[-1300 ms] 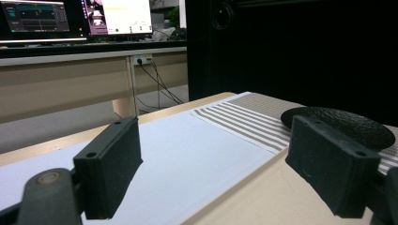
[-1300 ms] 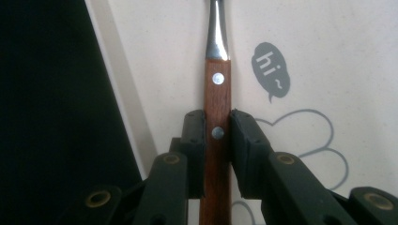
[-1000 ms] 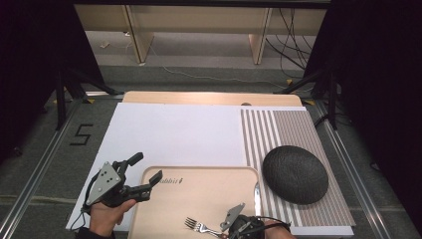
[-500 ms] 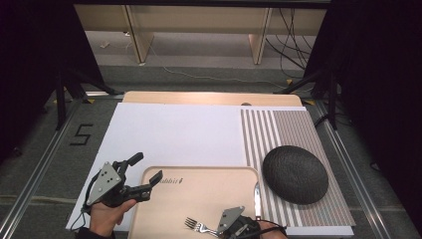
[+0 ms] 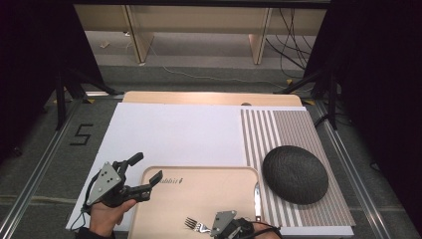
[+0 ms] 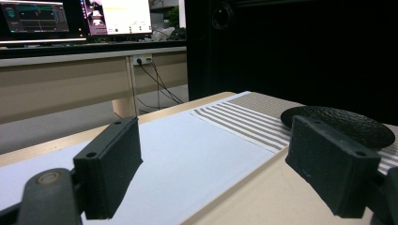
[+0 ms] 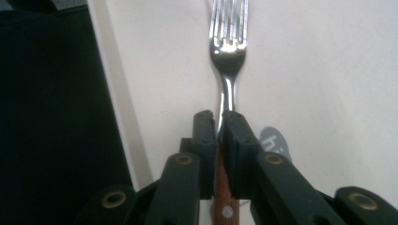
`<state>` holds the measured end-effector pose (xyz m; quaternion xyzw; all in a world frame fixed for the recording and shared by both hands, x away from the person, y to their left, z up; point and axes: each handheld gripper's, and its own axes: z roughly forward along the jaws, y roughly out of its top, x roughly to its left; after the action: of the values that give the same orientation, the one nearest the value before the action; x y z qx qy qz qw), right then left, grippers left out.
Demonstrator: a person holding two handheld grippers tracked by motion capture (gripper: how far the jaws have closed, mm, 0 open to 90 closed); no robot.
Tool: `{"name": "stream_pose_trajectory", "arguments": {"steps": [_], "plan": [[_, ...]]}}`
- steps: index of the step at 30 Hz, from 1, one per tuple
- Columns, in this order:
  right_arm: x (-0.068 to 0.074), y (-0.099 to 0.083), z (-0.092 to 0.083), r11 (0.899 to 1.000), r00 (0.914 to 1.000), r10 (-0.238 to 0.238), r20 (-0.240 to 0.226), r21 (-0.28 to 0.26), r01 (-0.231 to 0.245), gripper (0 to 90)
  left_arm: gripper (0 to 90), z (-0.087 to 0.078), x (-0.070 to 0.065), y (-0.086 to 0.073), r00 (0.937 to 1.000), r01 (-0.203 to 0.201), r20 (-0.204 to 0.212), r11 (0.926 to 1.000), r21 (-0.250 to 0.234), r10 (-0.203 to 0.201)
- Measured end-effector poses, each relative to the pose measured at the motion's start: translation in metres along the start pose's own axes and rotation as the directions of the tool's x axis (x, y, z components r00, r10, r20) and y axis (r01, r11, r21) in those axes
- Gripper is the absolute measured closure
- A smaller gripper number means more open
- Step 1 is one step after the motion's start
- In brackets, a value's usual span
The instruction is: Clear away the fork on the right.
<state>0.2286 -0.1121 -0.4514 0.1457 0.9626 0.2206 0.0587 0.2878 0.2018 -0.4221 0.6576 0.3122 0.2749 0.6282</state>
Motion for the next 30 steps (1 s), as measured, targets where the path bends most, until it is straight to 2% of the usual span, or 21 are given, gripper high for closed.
{"name": "stream_pose_trajectory", "arguments": {"steps": [4, 9, 12, 21, 30], "plan": [[0.002, 0.002, 0.005, 0.999, 0.9996, -0.027, 0.008, 0.019, 0.026, 90.0, 17.2, 0.0, 0.0, 0.0, 1.0, 0.0, 0.001, 1.0, -0.001, 0.0], [0.003, 0.004, 0.01, 0.999, 0.9996, -0.029, -0.003, 0.034, 0.029, 90.0, 17.2, 0.0, 0.0, 0.0, 1.0, 0.0, 0.001, 1.0, -0.001, 0.0], [0.004, 0.005, 0.013, 0.999, 0.9996, -0.028, 0.009, 0.039, 0.028, 90.0, 17.2, 0.0, 0.0, 0.0, 1.0, 0.002, 0.0, 1.0, -0.001, -0.002], [-0.007, 0.004, 0.014, 0.999, 0.9968, 0.03, 0.074, 0.036, -0.032, 90.0, 17.2, 0.0, 0.0, 0.0, 1.0, 0.002, 0.0, 1.0, -0.001, -0.002], [-0.021, -0.001, 0.012, 0.997, 0.9922, 0.058, 0.11, 0.041, -0.063, 90.0, 17.2, -0.001, 0.001, 0.0, 1.0, 0.002, 0.002, 1.0, -0.004, -0.002]]}}
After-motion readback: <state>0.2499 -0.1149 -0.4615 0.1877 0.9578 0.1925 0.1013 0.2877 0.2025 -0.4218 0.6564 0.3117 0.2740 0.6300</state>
